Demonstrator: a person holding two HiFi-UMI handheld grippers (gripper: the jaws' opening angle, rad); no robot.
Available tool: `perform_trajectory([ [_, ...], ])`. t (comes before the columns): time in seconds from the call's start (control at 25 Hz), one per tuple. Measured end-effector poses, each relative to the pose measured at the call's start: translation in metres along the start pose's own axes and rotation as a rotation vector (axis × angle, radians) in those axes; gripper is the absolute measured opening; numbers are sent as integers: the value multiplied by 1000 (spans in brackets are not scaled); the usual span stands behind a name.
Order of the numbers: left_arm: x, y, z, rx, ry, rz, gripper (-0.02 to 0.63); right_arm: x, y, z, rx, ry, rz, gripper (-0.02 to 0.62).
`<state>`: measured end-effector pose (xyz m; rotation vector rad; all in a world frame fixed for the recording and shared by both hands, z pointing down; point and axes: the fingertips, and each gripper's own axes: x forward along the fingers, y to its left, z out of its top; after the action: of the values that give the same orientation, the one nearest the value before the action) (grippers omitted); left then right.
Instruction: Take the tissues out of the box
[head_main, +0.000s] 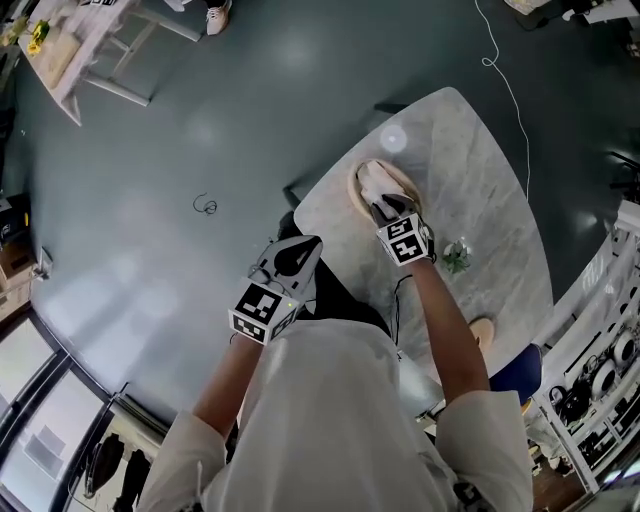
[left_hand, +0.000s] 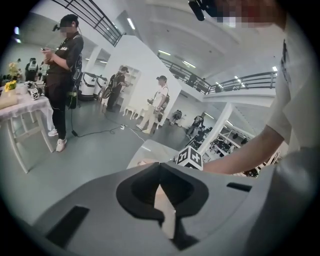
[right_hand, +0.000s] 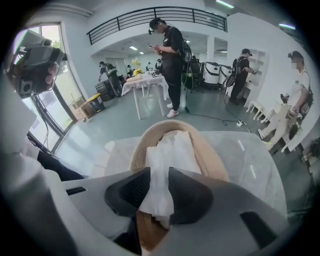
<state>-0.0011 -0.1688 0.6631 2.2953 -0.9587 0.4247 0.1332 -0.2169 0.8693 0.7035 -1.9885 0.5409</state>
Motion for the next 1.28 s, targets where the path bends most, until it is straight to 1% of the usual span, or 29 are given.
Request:
perform_trajectory([
  [0.16,-6,7,-7,-17,3,23,9,11,-2,-1,-34,36,5,153],
  [0.4,-19,14,-15,-30,4,43,9,25,-5,-3,-66,103,-1,149],
  [0.52,-24,15,-16,-29,3,43,9,28,-1,-2,-92,131,5,118],
  [0.6,-27,15,-18,-28,3,44,9,26,2,-1,-104,133,9,75],
  [0.68,-29,14,-19,-27,2,43,9,23,5,0,-105,120,12,54],
  [0.84,-33,11,-15,-17,-5,34,9,8,7,4,-86,81,5,49],
  [1.08,-43,4,-4,5,-23,24,9,-20,4,12,-11,2,-13,48],
  [1.2,-49,0,1,15,-35,21,9,-35,1,19,14,-57,-33,48],
  [1.28,-52,-1,4,22,-42,19,9,-44,0,20,36,-78,-44,48],
])
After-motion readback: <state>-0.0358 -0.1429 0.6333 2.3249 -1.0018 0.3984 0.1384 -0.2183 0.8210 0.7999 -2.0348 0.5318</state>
